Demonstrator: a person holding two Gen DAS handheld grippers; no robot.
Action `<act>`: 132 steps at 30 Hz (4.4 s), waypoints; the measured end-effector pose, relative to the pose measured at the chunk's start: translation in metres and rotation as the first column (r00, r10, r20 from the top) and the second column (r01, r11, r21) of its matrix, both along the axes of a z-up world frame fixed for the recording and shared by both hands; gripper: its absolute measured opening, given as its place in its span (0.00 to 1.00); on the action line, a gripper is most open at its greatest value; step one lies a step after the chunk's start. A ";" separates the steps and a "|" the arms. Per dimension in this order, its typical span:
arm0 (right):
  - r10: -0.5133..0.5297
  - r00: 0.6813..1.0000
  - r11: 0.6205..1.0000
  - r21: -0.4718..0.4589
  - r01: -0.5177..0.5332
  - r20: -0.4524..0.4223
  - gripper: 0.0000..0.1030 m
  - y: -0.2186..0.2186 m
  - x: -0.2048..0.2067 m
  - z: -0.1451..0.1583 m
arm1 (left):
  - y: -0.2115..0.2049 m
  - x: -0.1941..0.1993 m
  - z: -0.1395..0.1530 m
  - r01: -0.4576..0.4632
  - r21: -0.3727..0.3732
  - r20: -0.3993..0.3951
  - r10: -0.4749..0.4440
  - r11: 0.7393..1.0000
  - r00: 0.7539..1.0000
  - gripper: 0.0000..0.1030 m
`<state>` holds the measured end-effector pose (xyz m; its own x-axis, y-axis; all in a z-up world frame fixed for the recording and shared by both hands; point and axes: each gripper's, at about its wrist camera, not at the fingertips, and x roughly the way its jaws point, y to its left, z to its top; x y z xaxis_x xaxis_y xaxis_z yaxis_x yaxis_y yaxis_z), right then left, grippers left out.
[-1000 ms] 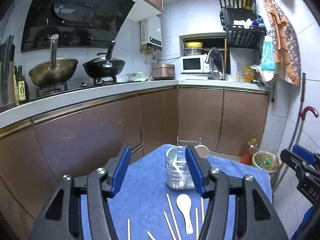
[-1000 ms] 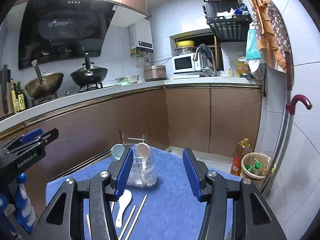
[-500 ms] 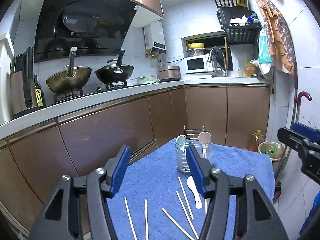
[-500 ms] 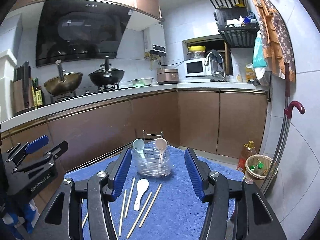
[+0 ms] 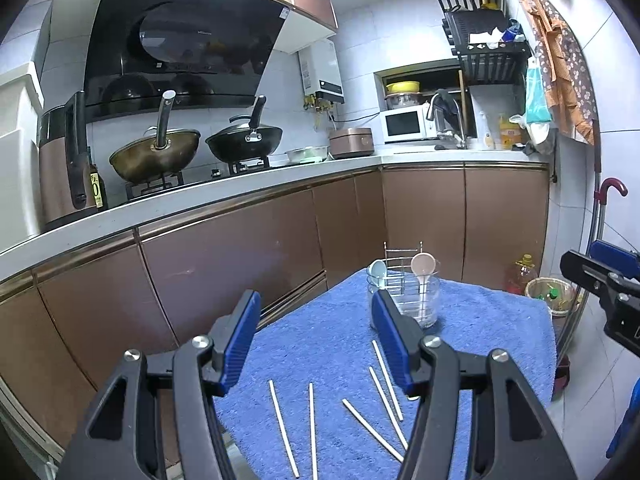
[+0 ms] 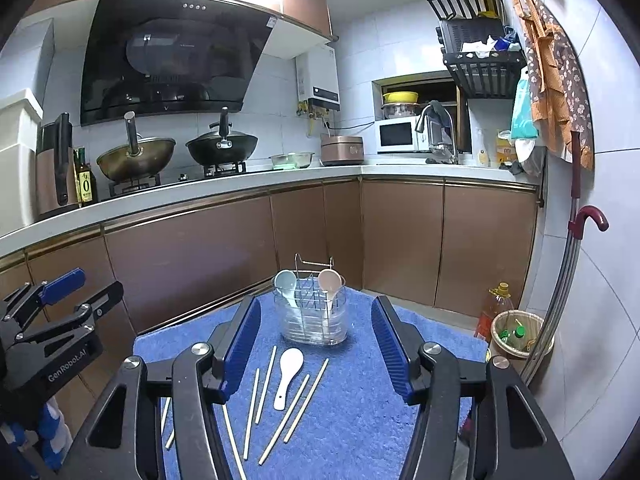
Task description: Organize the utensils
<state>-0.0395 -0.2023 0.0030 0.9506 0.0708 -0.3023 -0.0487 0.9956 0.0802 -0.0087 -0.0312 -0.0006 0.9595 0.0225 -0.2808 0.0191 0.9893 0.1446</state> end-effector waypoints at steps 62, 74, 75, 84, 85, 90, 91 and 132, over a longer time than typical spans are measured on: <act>0.195 0.814 0.974 0.203 -0.097 -0.547 0.35 -0.029 0.188 -0.140 | 0.073 0.203 -0.140 0.030 -0.434 -0.629 -0.327 0.901 0.705 0.51; 0.192 0.669 0.975 0.215 -0.049 -0.718 0.24 -0.023 0.288 -0.203 | 0.056 0.209 -0.184 -0.066 -0.418 -0.784 -0.323 0.906 0.531 0.40; 0.186 0.660 0.977 0.209 -0.046 -0.728 0.23 -0.022 0.292 -0.207 | 0.055 0.209 -0.187 -0.081 -0.408 -0.795 -0.310 0.910 0.521 0.40; 0.103 0.640 0.995 0.087 -0.057 -0.761 0.12 -0.007 0.305 -0.213 | 0.035 0.221 -0.206 -0.134 -0.307 -0.870 -0.221 0.942 0.441 0.26; 0.100 0.639 0.995 0.081 -0.059 -0.763 0.11 -0.005 0.306 -0.214 | 0.030 0.221 -0.208 -0.133 -0.294 -0.872 -0.208 0.947 0.442 0.26; 0.116 0.627 0.993 0.090 -0.073 -0.771 0.08 -0.005 0.307 -0.214 | 0.015 0.226 -0.210 -0.154 -0.232 -0.888 -0.144 0.960 0.438 0.12; 0.130 0.628 0.992 0.107 -0.074 -0.767 0.06 -0.005 0.307 -0.214 | 0.014 0.225 -0.210 -0.157 -0.227 -0.886 -0.137 0.961 0.442 0.10; 0.184 0.983 0.978 0.096 -0.183 -0.006 0.06 -0.037 0.289 0.012 | -0.042 0.347 0.029 0.113 -0.436 -0.024 -0.137 0.893 0.990 0.05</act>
